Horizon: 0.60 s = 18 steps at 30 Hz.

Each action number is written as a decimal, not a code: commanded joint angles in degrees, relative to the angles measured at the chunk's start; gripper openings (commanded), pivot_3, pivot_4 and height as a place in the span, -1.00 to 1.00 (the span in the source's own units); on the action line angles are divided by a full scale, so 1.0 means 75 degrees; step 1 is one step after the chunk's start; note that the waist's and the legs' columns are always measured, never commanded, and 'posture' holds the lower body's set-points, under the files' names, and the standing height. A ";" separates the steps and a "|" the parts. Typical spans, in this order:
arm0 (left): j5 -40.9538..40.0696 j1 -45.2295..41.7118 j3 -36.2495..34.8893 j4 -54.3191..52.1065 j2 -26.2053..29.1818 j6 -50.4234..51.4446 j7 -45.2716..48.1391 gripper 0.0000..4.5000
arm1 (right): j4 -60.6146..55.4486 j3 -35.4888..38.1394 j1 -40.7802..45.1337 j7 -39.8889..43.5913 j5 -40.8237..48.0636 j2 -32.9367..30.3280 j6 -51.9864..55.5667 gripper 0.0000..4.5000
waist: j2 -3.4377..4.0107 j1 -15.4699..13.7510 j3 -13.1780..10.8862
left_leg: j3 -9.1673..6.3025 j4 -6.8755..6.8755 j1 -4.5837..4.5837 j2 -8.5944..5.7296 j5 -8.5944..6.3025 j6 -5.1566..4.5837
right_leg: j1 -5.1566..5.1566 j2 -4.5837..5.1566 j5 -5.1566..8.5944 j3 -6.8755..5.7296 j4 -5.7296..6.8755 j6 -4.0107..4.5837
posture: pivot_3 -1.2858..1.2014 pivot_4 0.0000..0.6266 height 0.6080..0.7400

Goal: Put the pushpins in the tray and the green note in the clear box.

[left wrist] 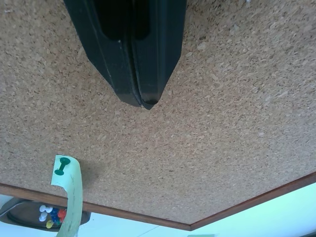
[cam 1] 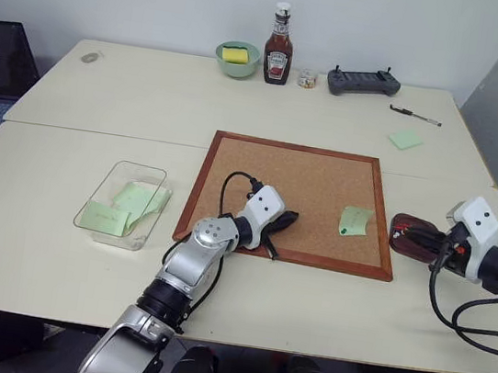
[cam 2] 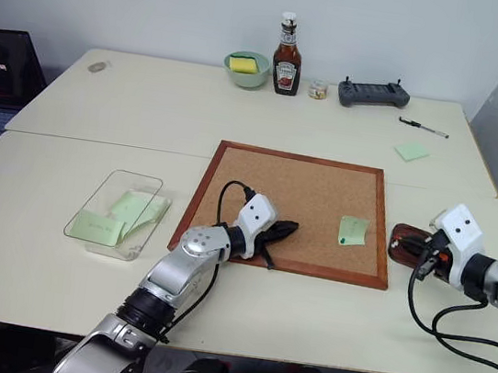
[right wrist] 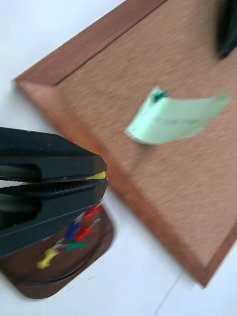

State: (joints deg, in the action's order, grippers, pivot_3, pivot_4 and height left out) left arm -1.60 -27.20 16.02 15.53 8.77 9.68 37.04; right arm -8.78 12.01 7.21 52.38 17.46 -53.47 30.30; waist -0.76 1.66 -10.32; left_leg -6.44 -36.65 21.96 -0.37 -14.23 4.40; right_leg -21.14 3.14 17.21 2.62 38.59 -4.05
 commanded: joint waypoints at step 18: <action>0.0258 0.0264 0.0297 0.0337 0.0044 0.0098 0.0022 -1.00 | 0.1453 -0.0647 0.0649 -0.0723 -0.1649 -0.0153 -0.1185 -0.23 | 0.0011 0.0000 0.0007 | 0.0001 0.0000 -0.0002 -0.0001 0.0000 0.0000 | 0.0003 0.0001 0.0000 0.0001 -0.0002 -0.0002 | 0.03 -0.52 1.00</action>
State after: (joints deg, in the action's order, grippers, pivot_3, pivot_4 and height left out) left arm -1.31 -27.24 16.41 15.84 8.81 9.37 36.93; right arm 2.67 6.36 11.14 47.21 5.16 -54.50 21.67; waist -0.67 1.66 -10.27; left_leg -6.43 -36.65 21.95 -0.38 -14.23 4.40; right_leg -21.12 3.15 17.21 2.63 38.57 -4.06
